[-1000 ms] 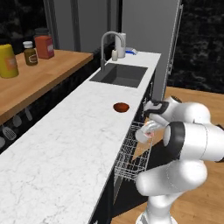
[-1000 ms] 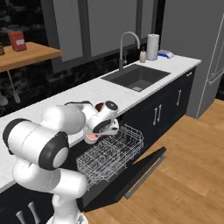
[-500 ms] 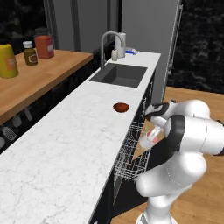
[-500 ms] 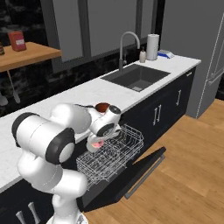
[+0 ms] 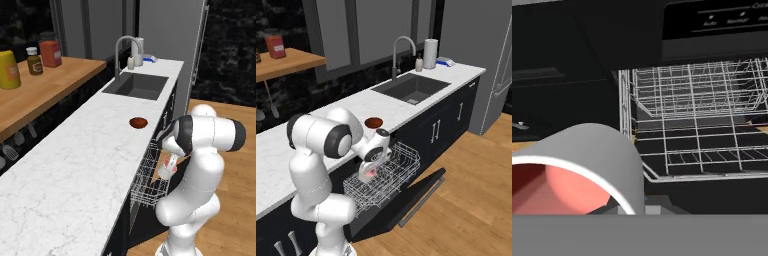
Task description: Pick up the cup and bowl from the counter, place them in the dishwasher, and close the dishwasher door.
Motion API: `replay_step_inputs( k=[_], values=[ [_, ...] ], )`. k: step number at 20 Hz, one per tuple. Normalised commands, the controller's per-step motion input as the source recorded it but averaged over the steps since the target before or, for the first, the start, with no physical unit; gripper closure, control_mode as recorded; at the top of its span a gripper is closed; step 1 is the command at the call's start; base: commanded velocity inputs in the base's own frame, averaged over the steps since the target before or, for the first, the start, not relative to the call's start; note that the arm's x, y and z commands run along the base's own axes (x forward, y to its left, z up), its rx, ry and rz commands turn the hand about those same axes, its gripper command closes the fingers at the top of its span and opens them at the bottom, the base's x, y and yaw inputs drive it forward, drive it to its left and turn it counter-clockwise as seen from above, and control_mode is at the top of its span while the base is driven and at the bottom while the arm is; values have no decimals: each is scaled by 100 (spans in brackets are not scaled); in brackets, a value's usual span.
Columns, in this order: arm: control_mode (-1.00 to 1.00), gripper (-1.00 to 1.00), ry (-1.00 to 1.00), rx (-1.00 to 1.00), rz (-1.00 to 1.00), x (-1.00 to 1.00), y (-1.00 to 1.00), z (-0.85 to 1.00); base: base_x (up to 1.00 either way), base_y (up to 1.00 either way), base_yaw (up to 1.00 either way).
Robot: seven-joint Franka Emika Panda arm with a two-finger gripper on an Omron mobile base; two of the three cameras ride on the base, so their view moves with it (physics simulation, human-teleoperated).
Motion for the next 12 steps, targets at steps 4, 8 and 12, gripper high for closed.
replay_step_inputs(
  k=[4,8,12],
  values=[
    [-100,100,-19,0,2,2,0,-49,0,0,0],
    [-100,100,-15,0,0,23,0,-50,0,0,0],
    [-100,100,-2,-1,0,46,0,-51,0,0,0]
  ],
)
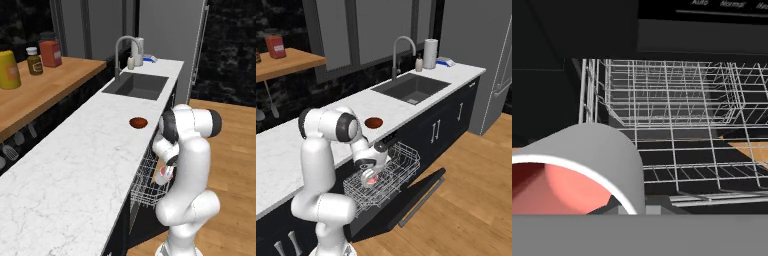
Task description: Pick up the cup and bowl from the counter, place them in the dishwasher, and close the dishwasher door.
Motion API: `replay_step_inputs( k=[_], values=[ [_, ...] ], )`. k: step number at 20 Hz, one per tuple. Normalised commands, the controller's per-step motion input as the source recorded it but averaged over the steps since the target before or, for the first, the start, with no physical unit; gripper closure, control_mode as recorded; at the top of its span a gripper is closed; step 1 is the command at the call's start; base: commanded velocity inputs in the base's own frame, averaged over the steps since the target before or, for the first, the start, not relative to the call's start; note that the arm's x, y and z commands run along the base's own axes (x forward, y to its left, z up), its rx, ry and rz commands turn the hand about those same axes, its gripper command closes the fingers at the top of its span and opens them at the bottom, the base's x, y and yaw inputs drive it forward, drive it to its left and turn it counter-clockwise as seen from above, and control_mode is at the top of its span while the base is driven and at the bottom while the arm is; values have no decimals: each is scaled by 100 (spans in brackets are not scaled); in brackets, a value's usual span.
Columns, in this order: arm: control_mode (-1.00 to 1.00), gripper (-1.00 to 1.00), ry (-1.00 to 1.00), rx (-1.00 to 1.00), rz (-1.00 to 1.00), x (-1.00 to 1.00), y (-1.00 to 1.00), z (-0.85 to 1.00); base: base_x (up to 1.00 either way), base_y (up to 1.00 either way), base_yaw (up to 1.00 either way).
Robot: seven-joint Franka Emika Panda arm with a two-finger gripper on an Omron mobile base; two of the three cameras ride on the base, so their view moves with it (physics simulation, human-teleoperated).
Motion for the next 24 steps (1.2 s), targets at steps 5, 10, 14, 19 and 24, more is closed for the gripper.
replay_step_inputs(
  k=[5,10,14,19,24],
  values=[
    [-100,100,0,-6,0,33,0,-59,0,0,0],
    [-100,100,-2,0,1,4,0,-25,0,0,0],
    [-100,100,0,0,1,0,0,-12,0,0,0],
    [-100,-100,0,0,0,0,0,-2,0,0,0],
    [-100,-100,1,0,0,1,0,7,0,0,0]
  ],
)
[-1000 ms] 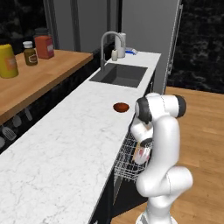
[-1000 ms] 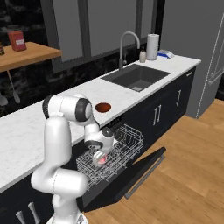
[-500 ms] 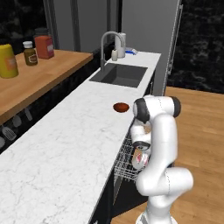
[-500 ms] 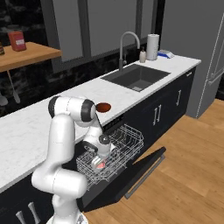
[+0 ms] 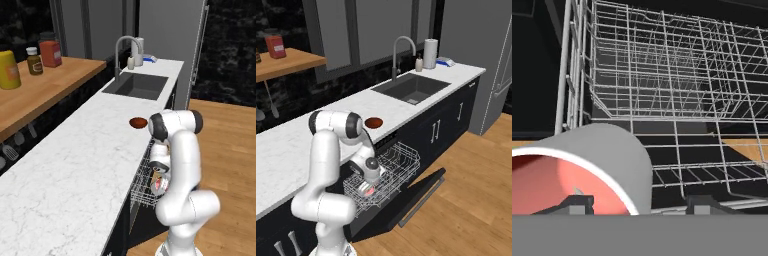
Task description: Pick up the cup and bowl from the counter, place them in the dishwasher, and close the dishwasher door.
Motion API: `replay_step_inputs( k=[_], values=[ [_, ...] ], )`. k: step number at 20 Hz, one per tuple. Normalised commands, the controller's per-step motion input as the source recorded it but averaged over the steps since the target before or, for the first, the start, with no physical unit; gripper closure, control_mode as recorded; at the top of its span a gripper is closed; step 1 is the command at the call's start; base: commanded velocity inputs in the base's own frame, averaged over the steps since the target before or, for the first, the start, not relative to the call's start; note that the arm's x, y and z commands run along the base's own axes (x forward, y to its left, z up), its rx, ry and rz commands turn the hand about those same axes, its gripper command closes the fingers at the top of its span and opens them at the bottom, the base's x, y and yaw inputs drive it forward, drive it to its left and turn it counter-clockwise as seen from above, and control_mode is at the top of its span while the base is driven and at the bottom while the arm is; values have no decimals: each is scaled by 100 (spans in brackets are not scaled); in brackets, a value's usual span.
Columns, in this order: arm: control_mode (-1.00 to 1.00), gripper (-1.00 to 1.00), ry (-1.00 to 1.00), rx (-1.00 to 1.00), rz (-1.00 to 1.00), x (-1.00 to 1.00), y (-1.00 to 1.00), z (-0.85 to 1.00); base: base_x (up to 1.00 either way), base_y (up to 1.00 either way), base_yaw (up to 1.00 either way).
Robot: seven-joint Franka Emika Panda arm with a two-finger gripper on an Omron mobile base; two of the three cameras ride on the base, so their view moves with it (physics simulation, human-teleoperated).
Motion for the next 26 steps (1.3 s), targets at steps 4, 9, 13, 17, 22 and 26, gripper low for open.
replay_step_inputs(
  k=[4,9,13,17,22,26],
  values=[
    [-100,-100,18,0,0,8,-16,61,0,0,0],
    [-100,-100,23,3,0,14,-27,100,0,0,0],
    [-100,-100,23,11,0,36,-36,100,0,0,0],
    [-100,-100,23,19,-2,42,-41,100,0,0,0],
    [-100,-100,9,17,-1,70,-40,100,0,0,0],
    [-100,-100,9,-1,2,100,-39,68,0,0,0]
  ],
)
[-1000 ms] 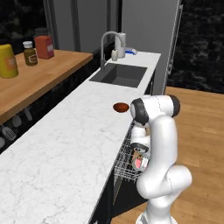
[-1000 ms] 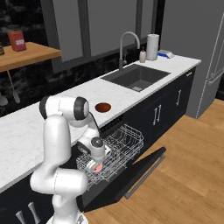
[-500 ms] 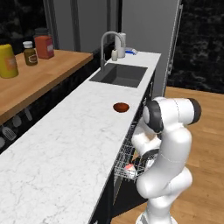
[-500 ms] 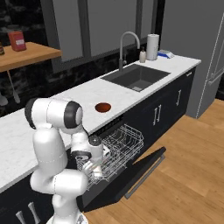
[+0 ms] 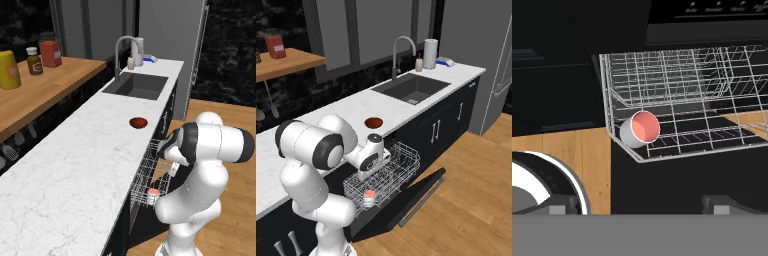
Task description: Pick up the cup and bowl from the counter, place them in the dishwasher, and close the dishwasher door.
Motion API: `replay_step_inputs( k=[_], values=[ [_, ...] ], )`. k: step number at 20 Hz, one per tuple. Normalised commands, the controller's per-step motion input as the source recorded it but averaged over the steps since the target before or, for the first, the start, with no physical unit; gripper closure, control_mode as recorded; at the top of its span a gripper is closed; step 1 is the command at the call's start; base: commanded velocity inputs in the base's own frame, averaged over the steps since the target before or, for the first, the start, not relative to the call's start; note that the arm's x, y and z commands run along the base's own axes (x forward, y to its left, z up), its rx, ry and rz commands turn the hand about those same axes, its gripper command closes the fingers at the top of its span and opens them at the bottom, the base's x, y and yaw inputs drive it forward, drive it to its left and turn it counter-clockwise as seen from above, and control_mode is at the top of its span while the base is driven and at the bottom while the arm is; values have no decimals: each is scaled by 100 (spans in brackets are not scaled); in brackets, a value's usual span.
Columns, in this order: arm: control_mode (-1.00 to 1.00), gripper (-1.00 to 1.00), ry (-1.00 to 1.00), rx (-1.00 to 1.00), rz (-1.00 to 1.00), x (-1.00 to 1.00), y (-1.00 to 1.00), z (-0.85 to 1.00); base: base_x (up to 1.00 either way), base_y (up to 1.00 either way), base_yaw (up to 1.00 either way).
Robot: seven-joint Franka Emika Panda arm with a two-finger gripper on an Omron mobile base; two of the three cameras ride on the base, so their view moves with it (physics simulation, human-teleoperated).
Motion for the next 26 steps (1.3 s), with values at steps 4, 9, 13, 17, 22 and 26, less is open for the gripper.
replay_step_inputs(
  k=[4,9,13,17,22,26],
  values=[
    [-100,-100,32,0,6,91,-48,77,0,0,0],
    [-100,-100,20,6,1,22,-53,94,0,0,0],
    [-100,-100,4,0,0,0,-5,85,0,0,0],
    [-100,-100,-5,-18,-17,-1,51,28,0,0,0],
    [-100,-100,0,-23,-53,27,8,8,0,0,0],
    [-100,-100,0,-10,-73,42,0,29,0,0,0]
  ],
)
